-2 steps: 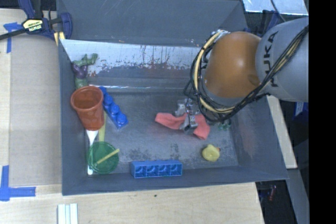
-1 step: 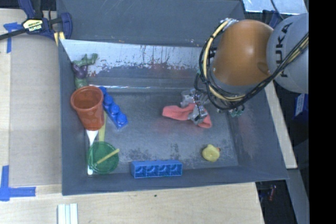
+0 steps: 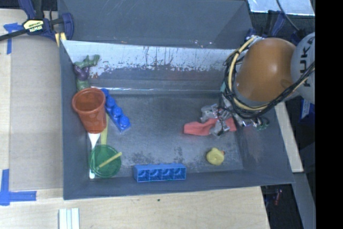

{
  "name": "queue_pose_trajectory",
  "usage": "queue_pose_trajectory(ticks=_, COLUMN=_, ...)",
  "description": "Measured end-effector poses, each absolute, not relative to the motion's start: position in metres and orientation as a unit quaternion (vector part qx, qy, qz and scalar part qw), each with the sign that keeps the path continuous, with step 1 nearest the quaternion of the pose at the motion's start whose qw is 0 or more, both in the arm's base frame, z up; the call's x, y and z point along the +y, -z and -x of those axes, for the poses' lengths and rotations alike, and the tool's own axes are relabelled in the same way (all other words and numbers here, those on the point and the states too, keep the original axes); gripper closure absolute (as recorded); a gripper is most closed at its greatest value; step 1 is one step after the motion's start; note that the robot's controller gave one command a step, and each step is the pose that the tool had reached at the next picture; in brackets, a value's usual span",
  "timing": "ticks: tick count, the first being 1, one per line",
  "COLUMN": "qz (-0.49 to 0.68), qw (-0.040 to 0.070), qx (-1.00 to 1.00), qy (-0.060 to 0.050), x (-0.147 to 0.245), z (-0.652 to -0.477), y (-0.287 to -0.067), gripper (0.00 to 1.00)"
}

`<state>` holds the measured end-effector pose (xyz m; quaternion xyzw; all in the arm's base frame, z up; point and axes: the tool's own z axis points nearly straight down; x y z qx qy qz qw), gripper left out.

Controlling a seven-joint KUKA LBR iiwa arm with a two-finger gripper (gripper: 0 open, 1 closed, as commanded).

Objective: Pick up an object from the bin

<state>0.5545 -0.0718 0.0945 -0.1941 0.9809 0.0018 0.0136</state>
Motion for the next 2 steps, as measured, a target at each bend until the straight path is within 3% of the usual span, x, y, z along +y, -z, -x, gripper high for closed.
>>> queue_pose_trajectory(ticks=1, qz=0.143, qw=0.012, qx=0.990, qy=-0.004, x=-0.058, z=-0.560, y=-0.155, gripper=1.00)
queue_pose_trajectory(ticks=2, qz=0.289, qw=0.015, qx=0.957, qy=0.000, x=-0.090, z=-0.577, y=-0.131, gripper=1.00)
